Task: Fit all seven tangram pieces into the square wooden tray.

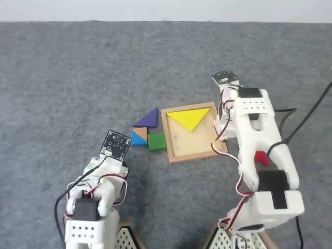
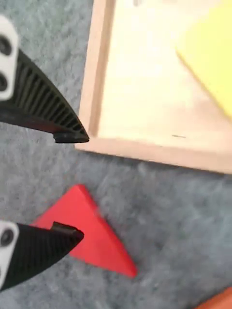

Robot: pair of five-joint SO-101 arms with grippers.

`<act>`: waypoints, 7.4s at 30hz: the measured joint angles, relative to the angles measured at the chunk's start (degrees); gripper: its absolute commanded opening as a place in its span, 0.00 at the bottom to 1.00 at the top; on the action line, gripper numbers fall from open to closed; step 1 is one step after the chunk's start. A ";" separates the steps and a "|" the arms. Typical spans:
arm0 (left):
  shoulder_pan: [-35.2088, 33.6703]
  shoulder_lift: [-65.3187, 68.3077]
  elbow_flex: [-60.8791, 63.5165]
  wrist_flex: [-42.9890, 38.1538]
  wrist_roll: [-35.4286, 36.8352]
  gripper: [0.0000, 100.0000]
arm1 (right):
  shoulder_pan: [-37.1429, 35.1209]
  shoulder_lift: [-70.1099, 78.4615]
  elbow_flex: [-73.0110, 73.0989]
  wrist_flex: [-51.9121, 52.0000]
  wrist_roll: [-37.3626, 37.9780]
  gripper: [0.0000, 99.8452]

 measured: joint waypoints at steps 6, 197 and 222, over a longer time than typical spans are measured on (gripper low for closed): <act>0.00 0.00 0.00 0.00 0.00 0.06 | 6.59 -0.09 0.00 1.93 1.14 0.39; 0.00 0.00 0.00 0.00 0.00 0.06 | -13.63 9.58 0.35 -24.26 31.65 0.28; 0.00 0.00 0.00 0.00 0.00 0.06 | -19.16 10.29 -8.09 -12.66 23.30 0.28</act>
